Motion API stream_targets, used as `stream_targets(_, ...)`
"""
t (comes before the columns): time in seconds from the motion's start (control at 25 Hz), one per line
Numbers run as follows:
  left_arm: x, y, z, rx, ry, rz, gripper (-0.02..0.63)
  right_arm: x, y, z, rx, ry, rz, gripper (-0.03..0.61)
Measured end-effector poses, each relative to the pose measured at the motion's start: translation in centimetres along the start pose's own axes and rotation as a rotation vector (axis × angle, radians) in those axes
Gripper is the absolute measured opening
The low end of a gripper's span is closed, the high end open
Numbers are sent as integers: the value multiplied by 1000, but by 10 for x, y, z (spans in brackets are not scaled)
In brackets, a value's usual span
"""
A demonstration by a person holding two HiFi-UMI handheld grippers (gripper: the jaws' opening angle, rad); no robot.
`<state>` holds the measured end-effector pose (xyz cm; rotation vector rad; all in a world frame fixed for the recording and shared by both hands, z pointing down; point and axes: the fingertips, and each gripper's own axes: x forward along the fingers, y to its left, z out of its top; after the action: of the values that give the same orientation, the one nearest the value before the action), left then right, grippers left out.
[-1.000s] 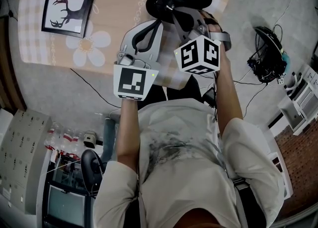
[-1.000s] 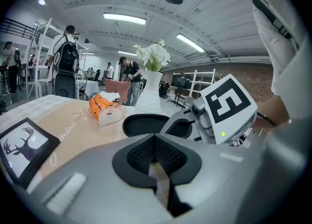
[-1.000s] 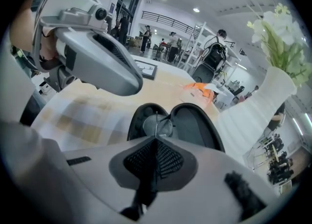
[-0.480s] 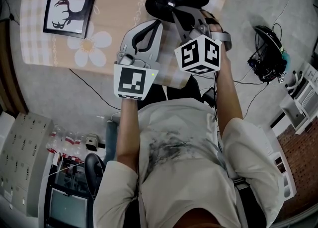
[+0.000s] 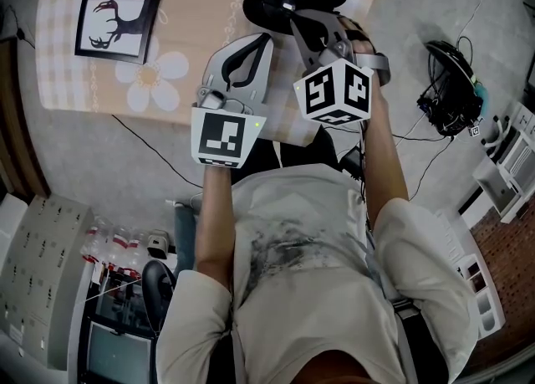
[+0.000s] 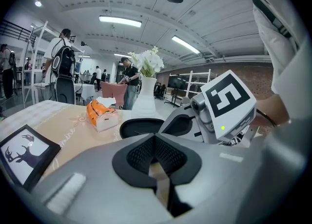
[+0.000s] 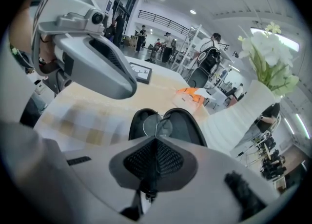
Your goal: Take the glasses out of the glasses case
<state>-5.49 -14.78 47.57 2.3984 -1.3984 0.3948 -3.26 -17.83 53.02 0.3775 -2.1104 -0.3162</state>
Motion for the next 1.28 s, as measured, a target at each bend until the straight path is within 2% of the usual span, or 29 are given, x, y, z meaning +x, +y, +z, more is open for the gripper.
stream_targets(0.56,-17,-2,-5,-12,8,14,8,-15,14,-3,30,10,-25,18)
stream_targets(1.0,-25,-13,-13,10,3,-10,8,-26,31,-10,57,18,-38,18)
stream_targets(1.12,-29,-17,-16,-12,25,-9,8,-28,39,-12,64,22,-39,18)
stream_targets(1.28,-30,-21,-18,20,8,-30,8,-30,47,-14,73,23,-39,18)
